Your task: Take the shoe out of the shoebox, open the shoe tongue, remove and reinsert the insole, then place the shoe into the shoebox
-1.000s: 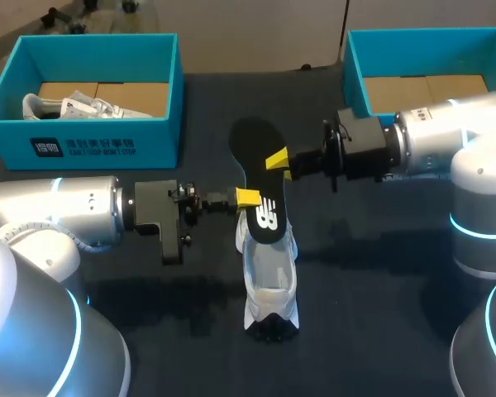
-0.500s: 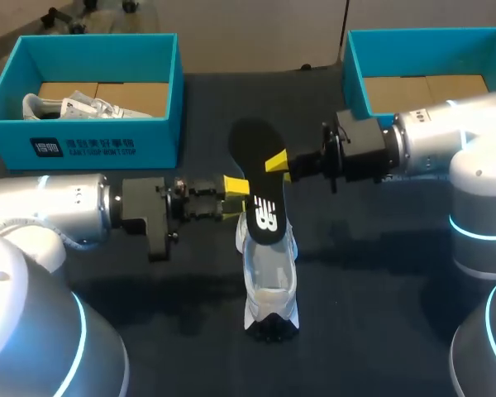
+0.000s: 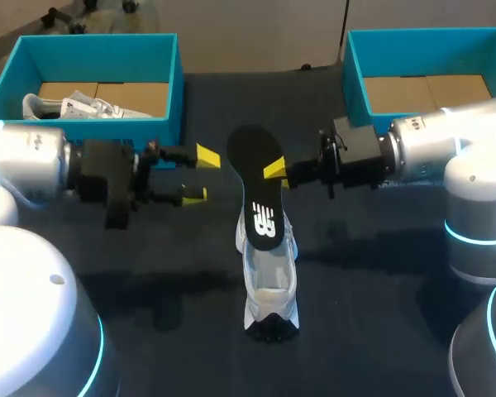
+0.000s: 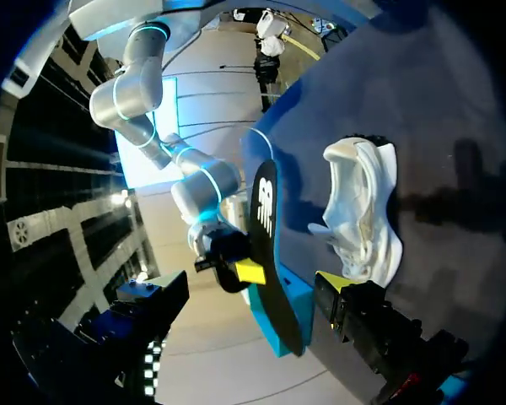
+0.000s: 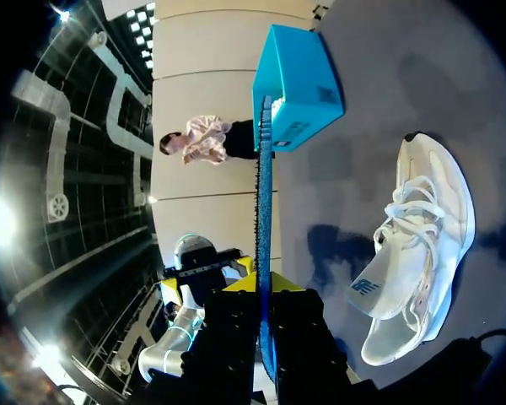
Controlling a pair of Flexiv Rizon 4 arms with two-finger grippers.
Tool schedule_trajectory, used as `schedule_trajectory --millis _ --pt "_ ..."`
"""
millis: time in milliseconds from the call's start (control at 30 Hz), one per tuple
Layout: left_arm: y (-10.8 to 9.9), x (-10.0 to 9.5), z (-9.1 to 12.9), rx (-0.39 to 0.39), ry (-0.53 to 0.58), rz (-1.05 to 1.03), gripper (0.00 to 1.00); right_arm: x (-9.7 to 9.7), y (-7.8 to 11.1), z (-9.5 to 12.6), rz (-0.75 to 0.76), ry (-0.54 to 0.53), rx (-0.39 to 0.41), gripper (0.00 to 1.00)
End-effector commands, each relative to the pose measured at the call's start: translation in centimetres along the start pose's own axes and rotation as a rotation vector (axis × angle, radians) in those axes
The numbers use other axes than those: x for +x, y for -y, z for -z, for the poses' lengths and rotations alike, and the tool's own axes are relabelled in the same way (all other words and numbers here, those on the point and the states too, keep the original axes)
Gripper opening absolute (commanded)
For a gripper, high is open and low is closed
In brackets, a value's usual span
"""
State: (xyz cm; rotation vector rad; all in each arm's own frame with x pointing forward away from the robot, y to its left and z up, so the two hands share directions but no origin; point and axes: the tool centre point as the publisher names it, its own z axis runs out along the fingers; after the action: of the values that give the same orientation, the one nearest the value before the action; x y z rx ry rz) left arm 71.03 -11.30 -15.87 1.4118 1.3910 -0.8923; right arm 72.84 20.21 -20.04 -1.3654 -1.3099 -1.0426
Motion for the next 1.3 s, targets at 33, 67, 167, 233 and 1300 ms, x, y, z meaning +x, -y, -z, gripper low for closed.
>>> schedule_trajectory --millis 33,67,167,233,1300 --pt "-1.1 -1.1 2.2 0.056 -0.17 0.022 1.0 0.0 0.1 -0.2 0.001 0.001 -0.004 0.0" --pt "-1.4 -1.1 2.2 0.056 -0.19 0.034 1.0 0.0 0.1 -0.2 0.001 0.001 -0.004 0.0" --pt "-1.9 -1.4 2.2 0.086 -0.262 0.045 1.0 0.0 0.1 -0.2 0.001 0.001 -0.004 0.0" --pt "-2.3 -1.8 2.2 0.103 -0.303 0.062 1.0 0.0 0.1 -0.2 0.001 0.001 -0.004 0.0" --pt "-6.0 -3.7 0.3 0.323 -0.558 0.128 1.0 0.0 0.1 -0.2 0.001 0.001 -0.004 0.0"
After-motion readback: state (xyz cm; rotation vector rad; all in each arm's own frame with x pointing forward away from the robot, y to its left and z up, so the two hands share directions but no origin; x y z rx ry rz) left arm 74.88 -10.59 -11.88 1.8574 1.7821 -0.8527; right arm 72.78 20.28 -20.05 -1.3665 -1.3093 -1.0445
